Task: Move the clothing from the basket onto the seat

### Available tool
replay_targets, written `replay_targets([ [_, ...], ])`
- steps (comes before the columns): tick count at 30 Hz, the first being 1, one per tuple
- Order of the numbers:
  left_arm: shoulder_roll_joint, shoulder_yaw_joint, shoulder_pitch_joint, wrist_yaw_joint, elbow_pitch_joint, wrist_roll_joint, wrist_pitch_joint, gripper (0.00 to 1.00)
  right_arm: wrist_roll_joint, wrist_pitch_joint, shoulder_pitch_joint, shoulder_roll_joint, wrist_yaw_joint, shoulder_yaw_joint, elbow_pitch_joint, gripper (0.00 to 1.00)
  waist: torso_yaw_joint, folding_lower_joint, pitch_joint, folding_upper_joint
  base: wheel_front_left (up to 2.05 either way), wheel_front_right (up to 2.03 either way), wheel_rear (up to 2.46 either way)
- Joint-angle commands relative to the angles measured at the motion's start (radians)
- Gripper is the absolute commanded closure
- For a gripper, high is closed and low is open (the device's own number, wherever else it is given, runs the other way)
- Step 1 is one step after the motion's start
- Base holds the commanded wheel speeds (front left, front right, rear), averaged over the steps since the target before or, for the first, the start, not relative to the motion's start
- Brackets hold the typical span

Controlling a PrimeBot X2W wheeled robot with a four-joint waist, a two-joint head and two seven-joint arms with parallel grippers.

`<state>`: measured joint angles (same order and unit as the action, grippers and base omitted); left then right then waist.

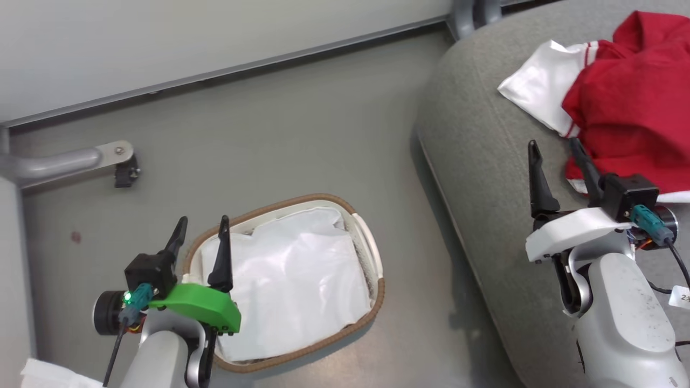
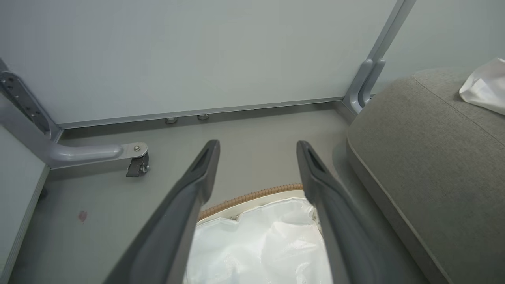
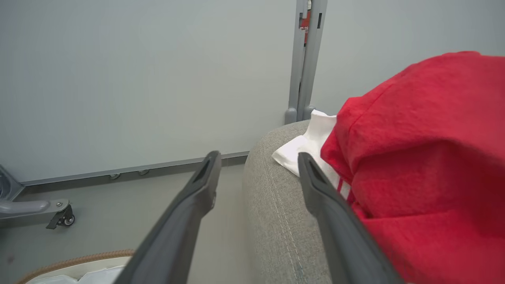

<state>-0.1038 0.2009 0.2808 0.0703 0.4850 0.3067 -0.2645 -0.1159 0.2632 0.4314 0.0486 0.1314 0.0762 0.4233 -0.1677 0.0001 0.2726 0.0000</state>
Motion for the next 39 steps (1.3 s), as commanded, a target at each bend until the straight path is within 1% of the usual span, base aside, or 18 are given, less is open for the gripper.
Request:
replay_targets([
  [1,0.005,-0.019,-0.02,0.001,-0.007,-0.013,0.001,0.0,-0.015,0.002,0.003,0.006,-0.001,-0.007,-0.005,0.0,0.054,-0.0001,-0.037,0.0,0.0,0.0,0.0],
  [7,0.025,-0.119,-0.07,0.003,-0.027,-0.061,0.001,0.0,-0.062,0.002,-0.036,0.005,-0.001,-0.049,-0.014,0.0,0.099,-0.0001,-0.077,0.0,0.0,0.0,0.0],
  [13,0.042,-0.182,-0.124,0.016,-0.03,-0.099,0.001,0.0,-0.087,0.002,-0.09,0.005,-0.001,-0.072,-0.009,0.0,0.127,-0.0001,-0.123,0.0,0.0,0.0,0.0],
  [24,0.051,-0.229,-0.236,0.043,-0.023,-0.114,0.0,0.0,-0.087,0.002,-0.204,0.005,-0.001,-0.098,0.02,0.0,0.149,-0.0001,-0.211,0.0,0.0,0.0,0.0],
  [29,0.052,-0.225,-0.27,0.051,-0.03,-0.089,0.0,0.0,-0.094,0.002,-0.24,0.005,-0.001,-0.111,0.028,0.0,0.15,-0.0001,-0.231,0.0,0.0,0.0,0.0],
  [30,0.053,-0.224,-0.257,0.049,-0.027,-0.09,0.0,1.0,-0.088,0.0,-0.23,0.0,0.0,-0.112,0.027,1.0,0.148,-0.0001,-0.226,0.0,0.0,0.0,0.0],
  [35,0.059,-0.227,-0.264,0.049,0.014,-0.077,0.005,1.0,-0.098,-0.007,-0.259,-0.008,0.0,-0.112,0.067,1.0,0.148,-0.0001,-0.228,0.0,0.0,0.0,0.0],
  [39,0.059,-0.238,-0.253,0.049,0.005,-0.002,0.031,1.0,-0.175,-0.031,-0.259,-0.008,0.0,-0.099,0.057,1.0,0.149,-0.0001,-0.229,0.0,0.0,0.0,0.0],
])
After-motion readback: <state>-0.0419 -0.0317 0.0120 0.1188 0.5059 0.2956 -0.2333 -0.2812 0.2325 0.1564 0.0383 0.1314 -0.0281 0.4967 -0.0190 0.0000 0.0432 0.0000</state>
